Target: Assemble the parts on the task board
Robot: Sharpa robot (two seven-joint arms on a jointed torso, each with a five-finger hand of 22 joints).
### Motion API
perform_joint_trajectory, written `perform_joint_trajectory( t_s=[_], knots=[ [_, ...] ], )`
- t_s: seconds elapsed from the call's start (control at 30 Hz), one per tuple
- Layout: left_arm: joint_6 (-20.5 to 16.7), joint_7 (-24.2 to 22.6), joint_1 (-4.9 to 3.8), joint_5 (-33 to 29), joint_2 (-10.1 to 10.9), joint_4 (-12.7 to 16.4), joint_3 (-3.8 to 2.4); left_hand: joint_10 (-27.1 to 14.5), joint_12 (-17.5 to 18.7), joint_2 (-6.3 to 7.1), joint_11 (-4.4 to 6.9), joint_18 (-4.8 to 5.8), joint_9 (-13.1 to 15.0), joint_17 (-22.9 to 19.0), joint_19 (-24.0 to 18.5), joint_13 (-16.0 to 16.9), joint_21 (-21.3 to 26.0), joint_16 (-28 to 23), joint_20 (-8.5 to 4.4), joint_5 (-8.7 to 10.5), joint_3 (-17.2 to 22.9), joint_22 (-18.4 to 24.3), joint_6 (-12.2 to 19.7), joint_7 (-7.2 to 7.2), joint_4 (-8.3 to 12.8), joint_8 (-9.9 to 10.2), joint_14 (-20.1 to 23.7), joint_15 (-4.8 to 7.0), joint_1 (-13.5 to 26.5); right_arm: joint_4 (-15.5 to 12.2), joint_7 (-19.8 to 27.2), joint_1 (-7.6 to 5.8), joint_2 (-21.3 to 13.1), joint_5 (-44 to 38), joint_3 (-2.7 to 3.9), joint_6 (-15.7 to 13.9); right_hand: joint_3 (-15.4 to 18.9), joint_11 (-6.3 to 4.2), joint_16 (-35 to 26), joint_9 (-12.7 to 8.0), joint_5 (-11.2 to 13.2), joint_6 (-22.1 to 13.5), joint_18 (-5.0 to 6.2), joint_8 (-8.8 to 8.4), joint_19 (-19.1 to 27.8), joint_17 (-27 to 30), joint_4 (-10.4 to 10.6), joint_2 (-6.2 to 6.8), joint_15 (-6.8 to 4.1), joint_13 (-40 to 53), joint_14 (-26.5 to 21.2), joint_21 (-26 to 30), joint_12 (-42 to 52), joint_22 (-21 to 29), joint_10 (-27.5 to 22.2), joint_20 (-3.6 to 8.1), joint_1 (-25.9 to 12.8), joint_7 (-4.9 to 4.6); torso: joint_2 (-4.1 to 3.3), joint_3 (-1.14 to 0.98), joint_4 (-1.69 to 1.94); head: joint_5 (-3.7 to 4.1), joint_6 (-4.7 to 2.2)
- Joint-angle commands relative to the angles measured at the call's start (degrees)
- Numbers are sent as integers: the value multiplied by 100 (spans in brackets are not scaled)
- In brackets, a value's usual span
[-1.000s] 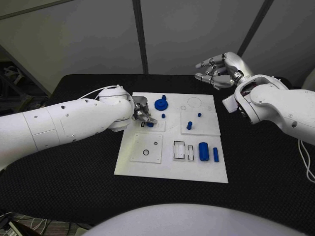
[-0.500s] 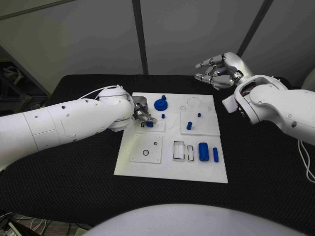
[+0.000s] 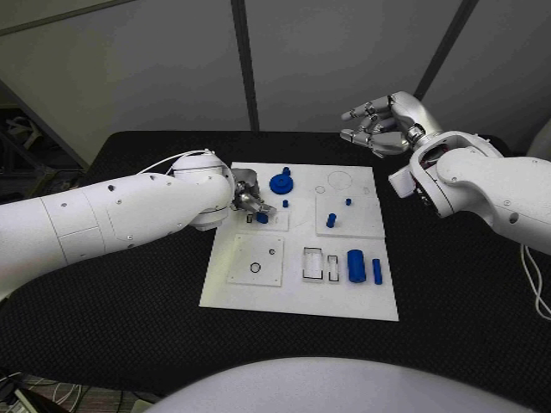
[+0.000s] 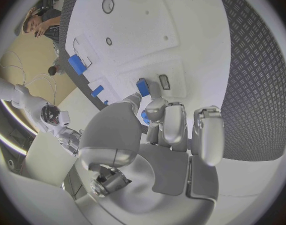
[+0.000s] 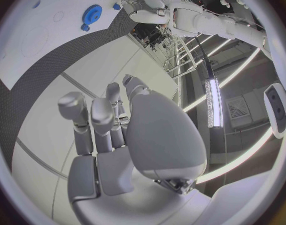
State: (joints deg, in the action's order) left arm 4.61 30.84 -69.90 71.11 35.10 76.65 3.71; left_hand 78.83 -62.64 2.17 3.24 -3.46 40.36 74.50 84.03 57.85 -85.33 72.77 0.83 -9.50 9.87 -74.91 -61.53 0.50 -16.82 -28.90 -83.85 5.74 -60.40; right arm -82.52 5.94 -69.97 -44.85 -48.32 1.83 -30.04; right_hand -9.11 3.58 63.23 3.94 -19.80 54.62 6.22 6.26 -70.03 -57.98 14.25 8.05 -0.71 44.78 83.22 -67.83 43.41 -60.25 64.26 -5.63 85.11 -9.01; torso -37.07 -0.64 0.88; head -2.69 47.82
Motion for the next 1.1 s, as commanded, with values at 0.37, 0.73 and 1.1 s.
perform_joint_trajectory(
  t_s=[0.37,0.73,1.1],
  knots=[
    [57,45,-11,41,58,87,-5,17,13,-14,-8,196,-3,8,237,16,20,-19,-14,31,-104,-1111,-33,-3,-4,34,-243,17,180,8,24,-10,10,-6,3,36,-3,3,-18,3,-24,-46,51,-28,23,-2,36,-17,-8,-1,33,22,0,3,-24,9,-72,14,1,-3,1,-5,-5],
    [62,45,-21,41,62,128,-9,22,3,-37,-6,198,-2,9,240,27,17,-18,-15,30,-125,-1115,-38,-5,-3,33,-243,18,223,18,27,-10,18,-6,3,38,-3,3,-18,3,-24,-46,51,-28,23,-2,36,-17,-8,-1,33,22,0,3,-24,9,-72,14,-2,-4,5,-3,-11],
    [83,48,-44,41,57,135,-11,25,-1,-47,-6,200,-1,9,246,32,11,-19,-15,30,-131,-1121,-40,-6,-3,33,-243,19,239,31,31,-10,25,-5,3,41,-3,3,-18,3,-24,-46,51,-28,23,-2,36,-17,-8,-1,33,22,0,3,-24,9,-72,14,-2,-2,1,-7,-12]
  ],
)
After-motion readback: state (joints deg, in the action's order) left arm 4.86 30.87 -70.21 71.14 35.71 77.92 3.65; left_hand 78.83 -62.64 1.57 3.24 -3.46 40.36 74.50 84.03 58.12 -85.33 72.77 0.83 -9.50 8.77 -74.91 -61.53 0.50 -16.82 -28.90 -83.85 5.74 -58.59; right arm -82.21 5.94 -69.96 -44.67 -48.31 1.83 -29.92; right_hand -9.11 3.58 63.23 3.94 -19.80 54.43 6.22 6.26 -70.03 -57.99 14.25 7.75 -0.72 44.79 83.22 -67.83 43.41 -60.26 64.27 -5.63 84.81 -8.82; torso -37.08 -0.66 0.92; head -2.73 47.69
